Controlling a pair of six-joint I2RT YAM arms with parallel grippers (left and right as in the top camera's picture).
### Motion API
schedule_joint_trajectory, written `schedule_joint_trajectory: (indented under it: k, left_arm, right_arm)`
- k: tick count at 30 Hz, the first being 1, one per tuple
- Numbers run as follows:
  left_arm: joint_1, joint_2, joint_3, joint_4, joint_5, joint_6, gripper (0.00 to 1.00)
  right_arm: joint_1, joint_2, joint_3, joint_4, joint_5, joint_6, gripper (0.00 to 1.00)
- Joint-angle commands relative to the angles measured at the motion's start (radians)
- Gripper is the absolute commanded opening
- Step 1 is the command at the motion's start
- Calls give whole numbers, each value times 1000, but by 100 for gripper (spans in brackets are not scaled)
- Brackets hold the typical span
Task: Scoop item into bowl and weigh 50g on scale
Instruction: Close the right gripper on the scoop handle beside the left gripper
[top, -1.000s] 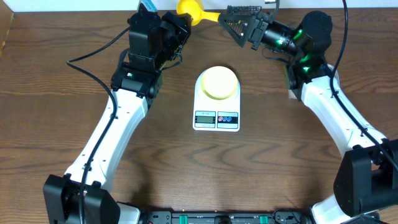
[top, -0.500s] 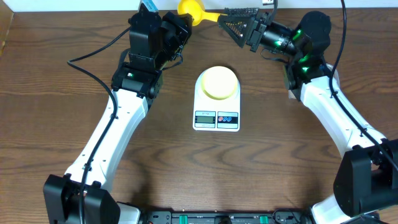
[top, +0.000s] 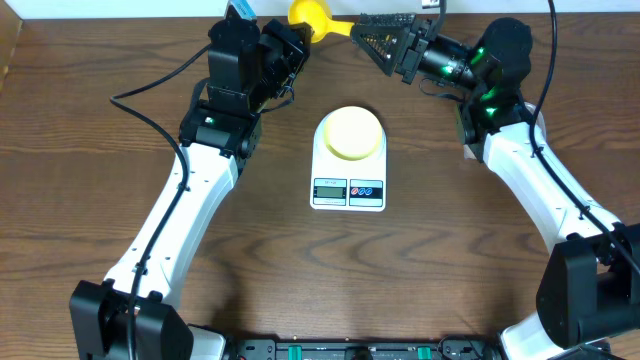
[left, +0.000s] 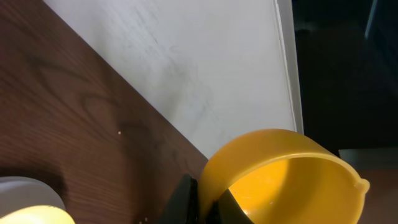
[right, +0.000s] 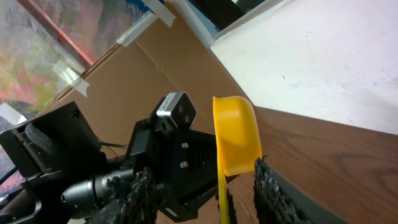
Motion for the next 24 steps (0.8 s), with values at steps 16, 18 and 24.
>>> schedule_joint_trajectory:
  k: [16, 18, 24]
  left_arm:
    - [-16, -13, 3, 8, 20, -64, 8]
    - [-18, -13, 3, 7, 20, -64, 8]
    - [-18, -13, 3, 5, 20, -64, 8]
  right_arm:
    - [17, 7, 18, 0, 13, -19, 41]
    - [17, 7, 18, 0, 18, -19, 40]
    - [17, 7, 18, 0, 18, -23, 36]
